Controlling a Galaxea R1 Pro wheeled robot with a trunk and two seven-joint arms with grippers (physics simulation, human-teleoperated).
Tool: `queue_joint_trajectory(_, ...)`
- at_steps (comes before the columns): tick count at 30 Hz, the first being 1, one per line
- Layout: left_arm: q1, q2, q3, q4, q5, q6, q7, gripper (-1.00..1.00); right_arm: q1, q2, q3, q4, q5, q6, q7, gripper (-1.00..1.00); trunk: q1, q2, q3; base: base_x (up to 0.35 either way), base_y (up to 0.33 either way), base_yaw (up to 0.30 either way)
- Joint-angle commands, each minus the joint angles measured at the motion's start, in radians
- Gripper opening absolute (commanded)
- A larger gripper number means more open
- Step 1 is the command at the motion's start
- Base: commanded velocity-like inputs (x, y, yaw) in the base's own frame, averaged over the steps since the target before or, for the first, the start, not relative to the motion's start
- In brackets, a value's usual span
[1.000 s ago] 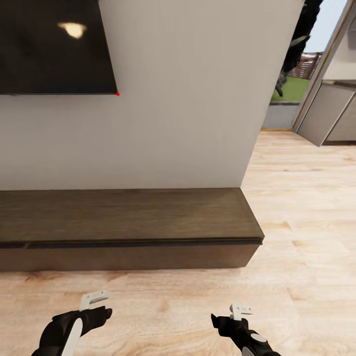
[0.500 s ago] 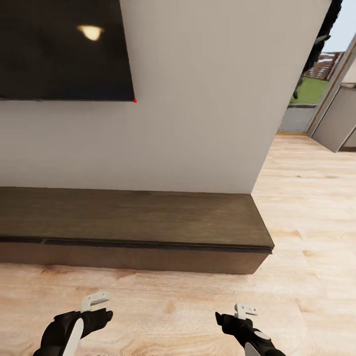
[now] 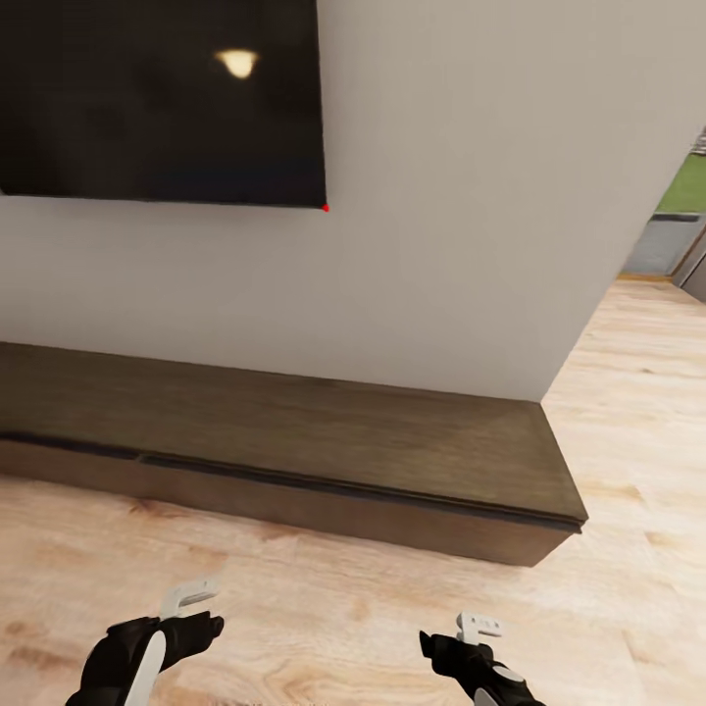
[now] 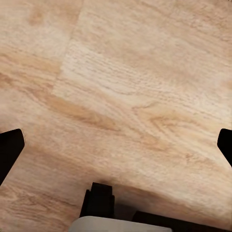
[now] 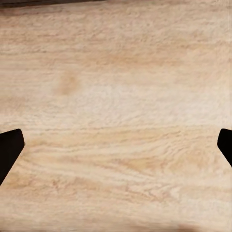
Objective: Place each of the two pumpkins and all three candles from the living room inside a cabinet in the living room (use any cabinet), then make sure every cabinet is closed, and position the cauldron so it is next to a table in the living room.
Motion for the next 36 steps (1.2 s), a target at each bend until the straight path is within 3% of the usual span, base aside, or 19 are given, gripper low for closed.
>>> queue_joint_trajectory(1,0.000,0.000,0.000,0.000,0.000,0.000,0.000,1.00,0.000,0.001,0.000,0.002,0.000,0.000,0.000,1.00,-0.004,0.007,0.002,0.000,0.000,0.244)
queue_joint_trajectory(10,0.000,0.000,0.000,0.000,0.001,0.001,0.000,1.00,0.000,0.005,0.000,0.003,0.005,0.039,-0.042,1.00,-0.038,0.070,0.021,0.000,0.000,0.243)
queue_joint_trajectory(14,0.000,0.001,0.000,0.000,0.001,0.006,0.000,1.00,0.000,0.036,0.002,0.004,0.006,0.059,-0.072,1.00,-0.054,0.098,0.030,0.000,0.000,0.243)
queue_joint_trajectory(17,-0.002,0.002,0.001,0.000,0.000,0.026,0.000,1.00,0.000,0.043,0.003,0.004,0.007,0.062,-0.083,1.00,-0.065,0.119,0.036,0.000,0.000,0.243)
queue_joint_trajectory(26,-0.010,0.006,0.003,0.004,-0.002,0.040,0.001,1.00,0.000,0.045,0.002,0.005,0.006,0.066,-0.088,1.00,-0.100,0.182,0.056,0.000,0.000,0.243)
queue_joint_trajectory(36,-0.010,0.003,0.003,0.007,-0.001,0.042,0.002,1.00,0.000,0.046,0.000,0.005,0.006,0.145,-0.089,1.00,-0.138,0.252,0.077,0.000,0.000,0.243)
